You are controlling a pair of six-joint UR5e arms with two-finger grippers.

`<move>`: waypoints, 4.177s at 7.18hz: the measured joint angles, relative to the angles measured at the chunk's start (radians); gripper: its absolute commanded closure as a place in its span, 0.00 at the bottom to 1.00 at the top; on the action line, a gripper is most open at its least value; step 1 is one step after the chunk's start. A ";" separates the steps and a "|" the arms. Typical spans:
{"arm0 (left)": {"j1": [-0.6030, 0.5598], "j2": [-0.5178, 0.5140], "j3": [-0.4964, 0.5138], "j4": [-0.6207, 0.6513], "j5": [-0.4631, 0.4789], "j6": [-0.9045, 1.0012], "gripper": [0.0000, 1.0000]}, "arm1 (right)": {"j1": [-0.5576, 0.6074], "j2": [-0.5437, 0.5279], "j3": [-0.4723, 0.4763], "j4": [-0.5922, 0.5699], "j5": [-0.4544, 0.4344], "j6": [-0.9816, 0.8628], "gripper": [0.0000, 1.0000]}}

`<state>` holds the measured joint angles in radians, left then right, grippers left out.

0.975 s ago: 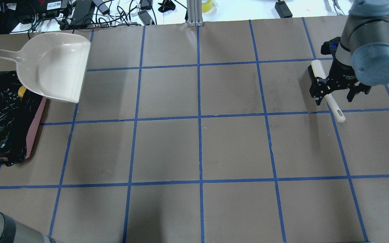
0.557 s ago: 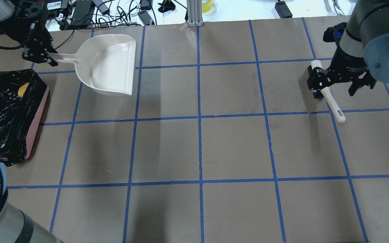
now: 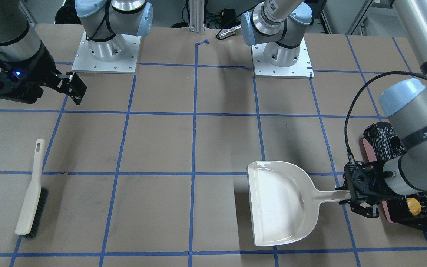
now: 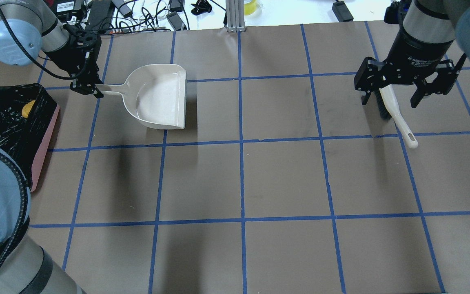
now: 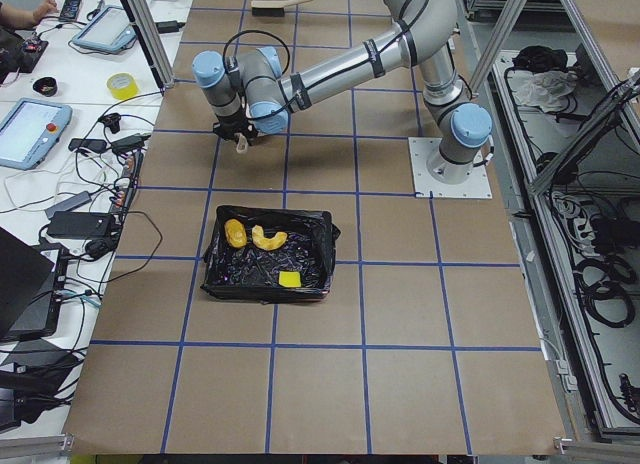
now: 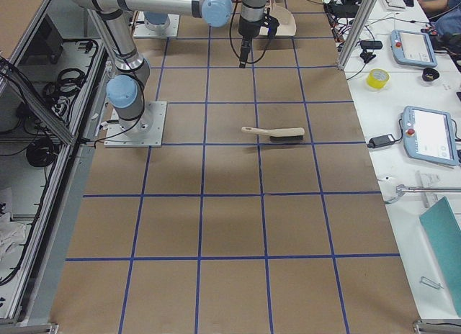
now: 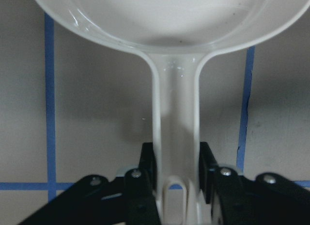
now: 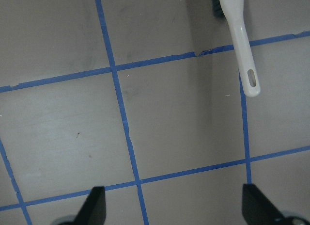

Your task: Sweep and dump trash into bin

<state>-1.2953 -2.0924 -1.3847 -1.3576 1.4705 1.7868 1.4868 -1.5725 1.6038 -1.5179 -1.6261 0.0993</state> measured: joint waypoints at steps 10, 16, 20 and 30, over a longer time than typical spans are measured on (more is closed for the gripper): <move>-0.080 0.112 -0.102 0.062 -0.003 -0.163 0.19 | 0.037 -0.026 0.033 -0.034 0.039 0.020 0.00; -0.292 0.262 -0.124 -0.024 0.005 -0.980 0.14 | 0.038 -0.027 0.034 -0.037 0.048 0.018 0.00; -0.309 0.316 -0.170 -0.030 0.007 -1.407 0.04 | 0.038 -0.025 0.034 -0.037 0.047 0.007 0.00; -0.306 0.399 -0.191 -0.120 0.020 -1.623 0.00 | 0.038 -0.022 0.034 -0.038 0.035 0.004 0.00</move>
<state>-1.6015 -1.6937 -1.5756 -1.4779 1.4908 0.1643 1.5248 -1.5946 1.6380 -1.5554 -1.5906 0.1036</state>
